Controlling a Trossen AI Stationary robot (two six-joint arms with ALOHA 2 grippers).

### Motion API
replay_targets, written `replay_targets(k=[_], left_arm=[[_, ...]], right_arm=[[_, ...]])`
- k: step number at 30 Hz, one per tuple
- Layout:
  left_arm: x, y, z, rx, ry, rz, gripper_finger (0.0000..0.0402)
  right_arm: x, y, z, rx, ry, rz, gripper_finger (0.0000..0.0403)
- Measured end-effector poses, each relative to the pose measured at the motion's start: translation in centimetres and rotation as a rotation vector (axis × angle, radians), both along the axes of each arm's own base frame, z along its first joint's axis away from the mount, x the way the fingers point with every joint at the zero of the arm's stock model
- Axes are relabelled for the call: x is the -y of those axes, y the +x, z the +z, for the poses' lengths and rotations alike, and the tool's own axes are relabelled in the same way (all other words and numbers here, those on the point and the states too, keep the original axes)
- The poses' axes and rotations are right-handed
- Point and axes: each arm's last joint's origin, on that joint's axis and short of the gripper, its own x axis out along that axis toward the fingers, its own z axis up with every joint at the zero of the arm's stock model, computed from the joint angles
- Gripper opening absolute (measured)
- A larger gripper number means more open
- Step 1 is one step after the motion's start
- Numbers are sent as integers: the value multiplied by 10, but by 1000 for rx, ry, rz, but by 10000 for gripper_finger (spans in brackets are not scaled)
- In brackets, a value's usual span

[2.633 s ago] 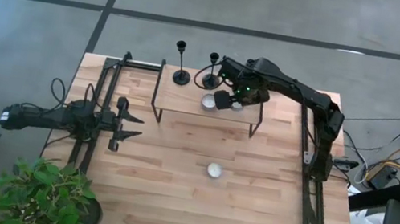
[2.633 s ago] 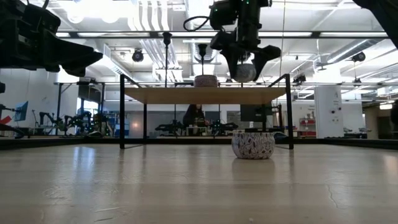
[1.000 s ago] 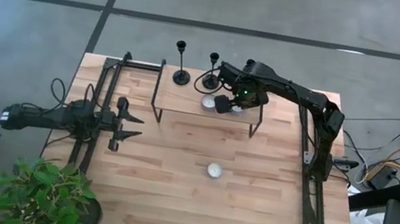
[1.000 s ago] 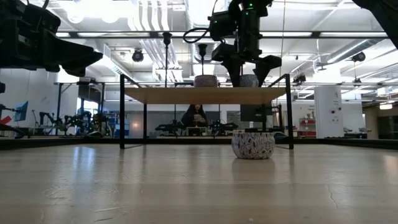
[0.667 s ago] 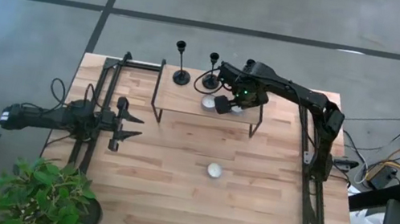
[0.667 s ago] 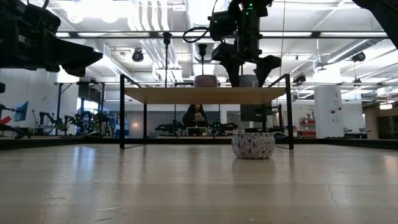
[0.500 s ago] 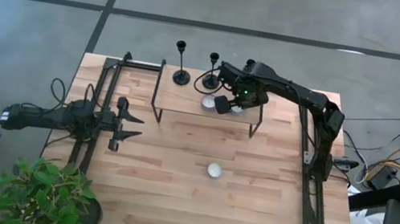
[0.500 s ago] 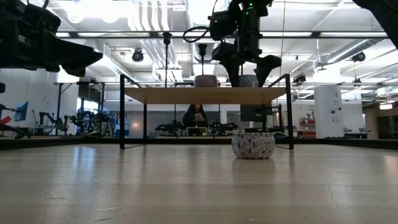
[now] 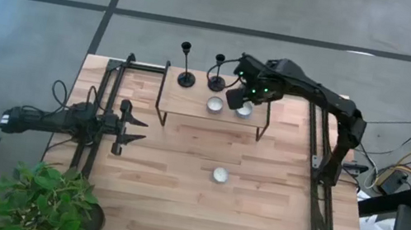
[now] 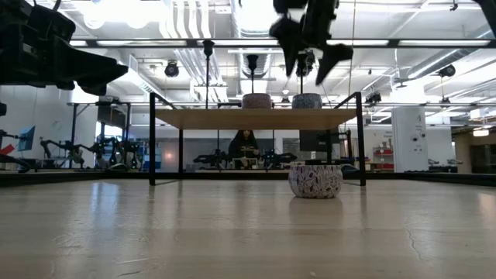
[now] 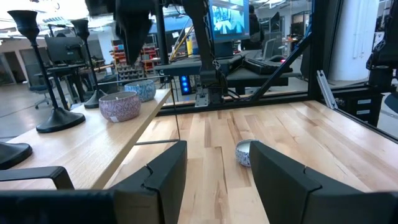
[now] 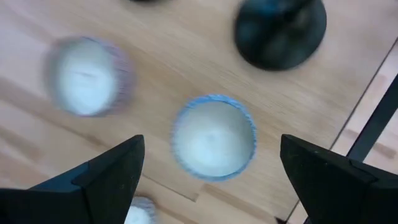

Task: Pick & Place candle stick holders
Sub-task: Align the red scented candle with the other scented candle on the shelf

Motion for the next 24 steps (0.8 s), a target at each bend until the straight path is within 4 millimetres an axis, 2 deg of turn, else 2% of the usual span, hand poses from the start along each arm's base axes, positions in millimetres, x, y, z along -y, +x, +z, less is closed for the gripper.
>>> replay_targets(k=[6, 9, 13, 19, 24], left_arm=[[0, 0, 0, 0, 0, 0, 181], [0, 0, 0, 0, 0, 0, 181], [0, 0, 0, 0, 0, 0, 181], [0, 0, 0, 0, 0, 0, 181], [0, 0, 0, 0, 0, 0, 181]], right_arm=[[-24, -10, 44, 145, -64, 73, 366], [-50, -19, 65, 204, -94, 174, 366], [-95, -37, 83, 235, -110, 306, 366], [-162, -75, 92, 207, -198, 408, 366], [-204, -101, 86, 212, -238, 449, 366]])
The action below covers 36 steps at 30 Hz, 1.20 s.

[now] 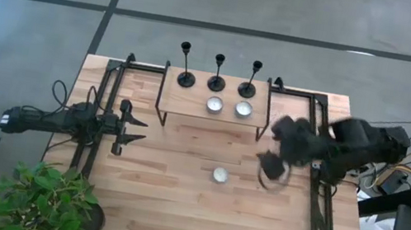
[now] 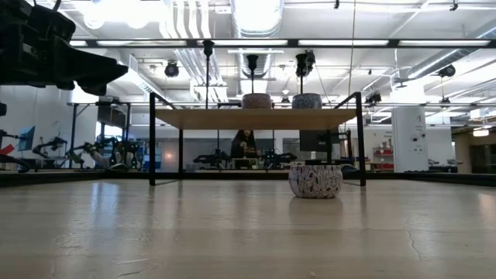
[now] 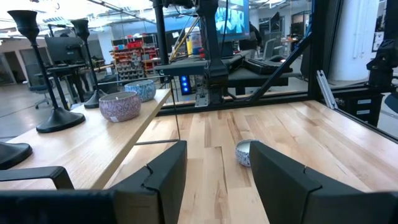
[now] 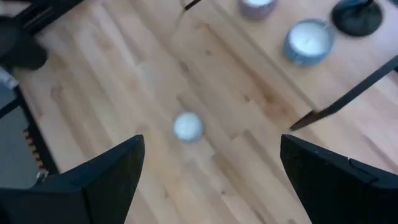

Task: Pick & Place candle stick holders
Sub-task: Align the red scented candle with the other scented candle on the shelf

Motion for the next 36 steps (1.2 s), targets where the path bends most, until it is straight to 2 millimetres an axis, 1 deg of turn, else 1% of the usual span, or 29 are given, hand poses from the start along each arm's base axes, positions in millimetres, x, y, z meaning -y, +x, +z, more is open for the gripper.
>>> replay_targets(k=[3, 7, 9, 12, 16, 20, 26, 32, 33, 36], left_arm=[[0, 0, 0, 0, 0, 0, 181], [0, 0, 0, 0, 0, 0, 181], [0, 0, 0, 0, 0, 0, 181], [0, 0, 0, 0, 0, 0, 181], [0, 0, 0, 0, 0, 1, 181], [0, 0, 0, 0, 0, 0, 181], [0, 0, 0, 0, 0, 0, 181], [0, 0, 0, 0, 0, 0, 181], [0, 0, 0, 0, 0, 0, 181], [0, 0, 0, 0, 0, 0, 181]], right_arm=[[-20, -2, -17, -57, -36, 78, 366], [-39, 4, -51, -190, -111, 174, 362], [-45, 8, -70, -260, -161, 209, 348], [-49, 14, -101, -357, -221, 223, 315], [-52, 21, -134, -396, -251, 248, 258], [-56, 28, -162, -332, -228, 270, 201], [-55, 29, -192, -201, -159, 252, 117], [-47, 26, -223, -202, -119, 248, 32], [-45, 26, -228, -205, -119, 248, 20], [-39, 24, -244, -202, -127, 268, 10]])
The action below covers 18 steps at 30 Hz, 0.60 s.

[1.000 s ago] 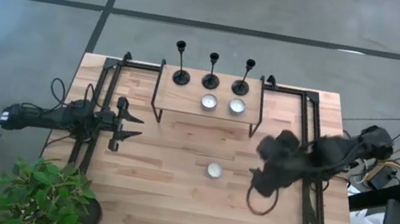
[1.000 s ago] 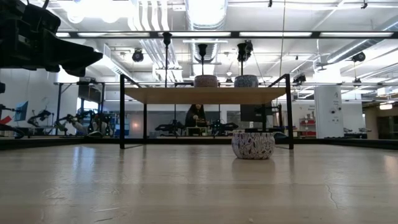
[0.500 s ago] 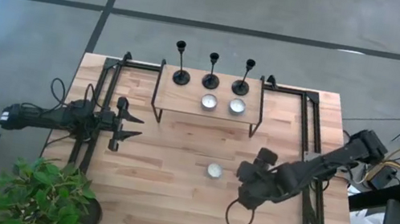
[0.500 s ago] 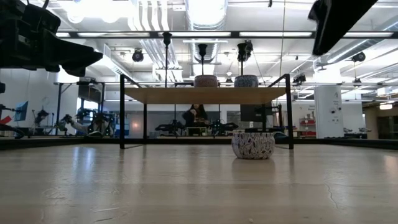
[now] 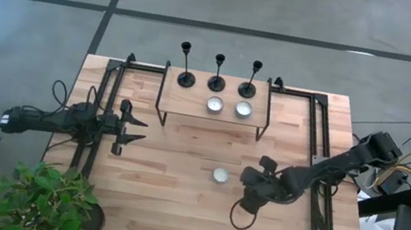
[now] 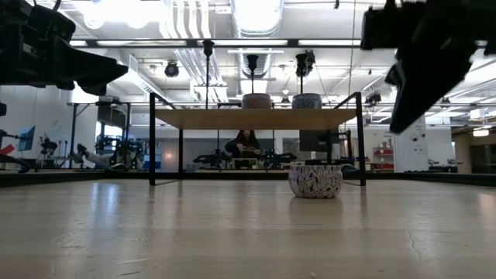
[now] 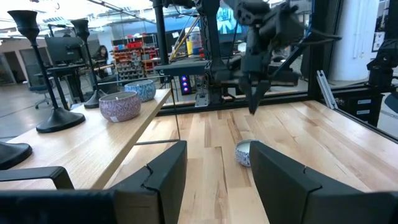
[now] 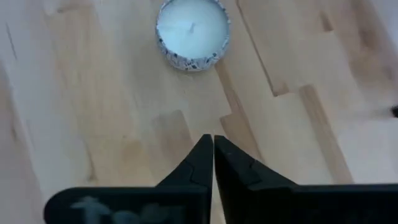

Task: Pick & Place candle stick holders
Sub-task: Align the red scented candle with the other scented candle on the shelf

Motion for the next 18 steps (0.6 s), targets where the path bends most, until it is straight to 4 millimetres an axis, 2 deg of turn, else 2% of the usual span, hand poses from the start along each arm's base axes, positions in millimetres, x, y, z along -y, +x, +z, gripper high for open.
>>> replay_targets(k=[7, 13, 18], left_arm=[[0, 0, 0, 0, 0, 0, 181], [0, 0, 0, 0, 0, 0, 181], [0, 0, 0, 0, 0, 0, 181]], right_arm=[[18, 5, -28, 79, 100, 7, 8], [32, 11, -37, 126, 109, 33, 8], [43, 14, -47, 84, 171, 20, 8]])
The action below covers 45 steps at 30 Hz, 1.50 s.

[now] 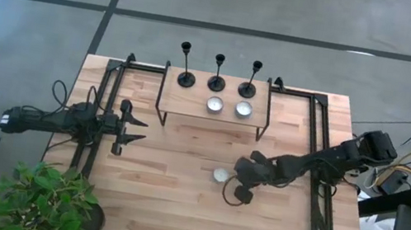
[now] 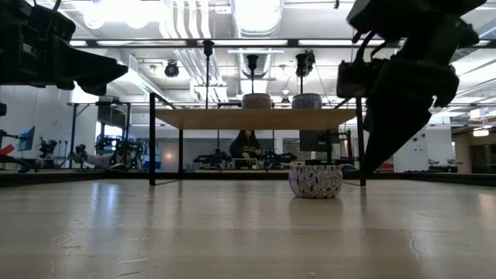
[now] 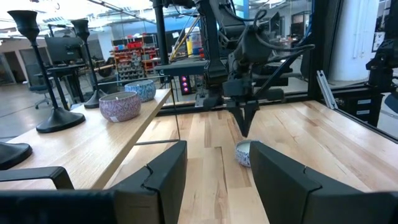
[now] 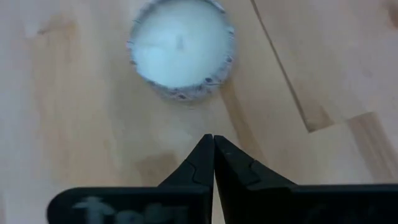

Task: Pick & Place candle stick holders
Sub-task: Align the red scented candle with the other scented candle on the shelf

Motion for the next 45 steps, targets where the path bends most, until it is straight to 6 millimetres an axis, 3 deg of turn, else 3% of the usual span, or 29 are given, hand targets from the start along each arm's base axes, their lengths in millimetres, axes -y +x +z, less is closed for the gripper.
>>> replay_targets(k=[14, 30, 34, 38, 45], left_arm=[[0, 0, 0, -2, 0, 0, 181], [0, 0, 0, -3, 0, 0, 181], [0, 0, 0, -3, 0, 0, 181], [0, 0, 0, -3, 0, 0, 181], [0, 0, 0, -2, 0, 0, 181]], right_arm=[[1, 20, -15, 56, 34, 45, 8], [3, 106, -15, 107, -59, 177, 8], [2, 116, -14, 109, -54, 185, 8], [0, 111, -8, 64, 9, 177, 8], [-6, 67, 21, 138, 6, 118, 7]])
